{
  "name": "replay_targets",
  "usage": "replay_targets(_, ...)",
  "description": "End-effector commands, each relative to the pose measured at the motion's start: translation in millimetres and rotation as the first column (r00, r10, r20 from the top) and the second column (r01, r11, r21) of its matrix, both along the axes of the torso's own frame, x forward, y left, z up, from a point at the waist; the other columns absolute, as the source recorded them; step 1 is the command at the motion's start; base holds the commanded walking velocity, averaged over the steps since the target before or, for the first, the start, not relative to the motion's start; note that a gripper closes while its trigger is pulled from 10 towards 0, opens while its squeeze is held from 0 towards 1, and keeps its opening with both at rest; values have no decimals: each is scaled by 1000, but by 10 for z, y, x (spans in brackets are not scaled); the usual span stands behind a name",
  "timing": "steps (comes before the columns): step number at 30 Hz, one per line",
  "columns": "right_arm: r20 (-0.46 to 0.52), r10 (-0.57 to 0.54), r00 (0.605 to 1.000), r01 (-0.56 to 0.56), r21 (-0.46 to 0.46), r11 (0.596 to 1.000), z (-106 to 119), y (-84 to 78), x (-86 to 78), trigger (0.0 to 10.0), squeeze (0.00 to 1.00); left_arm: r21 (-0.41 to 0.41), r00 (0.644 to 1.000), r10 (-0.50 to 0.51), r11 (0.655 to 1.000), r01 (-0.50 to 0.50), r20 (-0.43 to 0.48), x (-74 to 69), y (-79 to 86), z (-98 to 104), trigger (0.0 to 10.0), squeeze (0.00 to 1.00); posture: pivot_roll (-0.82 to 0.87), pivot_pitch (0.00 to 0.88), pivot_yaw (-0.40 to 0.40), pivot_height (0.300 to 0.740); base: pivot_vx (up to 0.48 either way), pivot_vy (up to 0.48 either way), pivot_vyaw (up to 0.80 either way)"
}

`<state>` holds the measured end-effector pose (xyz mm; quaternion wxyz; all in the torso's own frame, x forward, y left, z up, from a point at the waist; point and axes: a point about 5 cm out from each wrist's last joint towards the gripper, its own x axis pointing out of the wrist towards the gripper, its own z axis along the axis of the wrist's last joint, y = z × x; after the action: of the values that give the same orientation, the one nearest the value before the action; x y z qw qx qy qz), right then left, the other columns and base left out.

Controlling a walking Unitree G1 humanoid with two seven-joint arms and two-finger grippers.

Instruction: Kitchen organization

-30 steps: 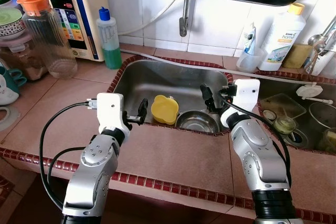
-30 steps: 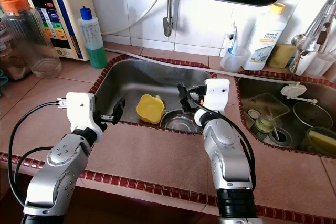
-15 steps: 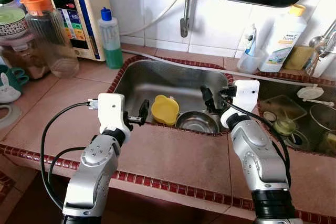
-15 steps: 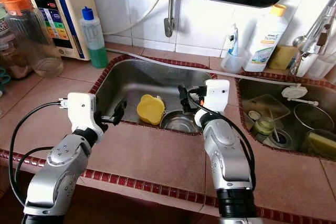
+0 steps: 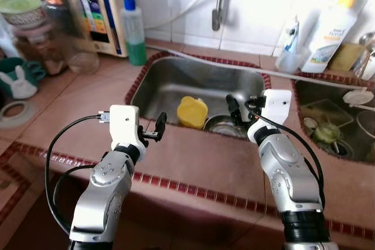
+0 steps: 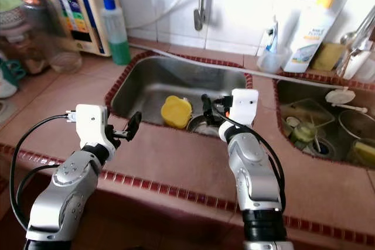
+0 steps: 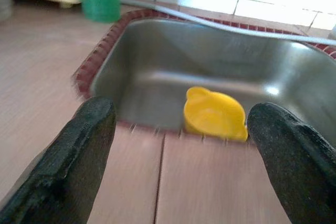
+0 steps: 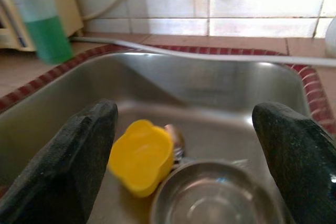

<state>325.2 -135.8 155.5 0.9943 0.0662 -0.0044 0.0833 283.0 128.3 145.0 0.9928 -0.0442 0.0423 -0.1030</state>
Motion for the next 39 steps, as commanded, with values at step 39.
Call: replay_targets(39, 12, -26, 1000, 27, -11, 1000, 51, -52, 42, 10000, 0, 68, 997, 9, 998, -14, 72, 92, 59, 51, 10000, 0, 38, 0, 8, 740, -155, 0, -19)
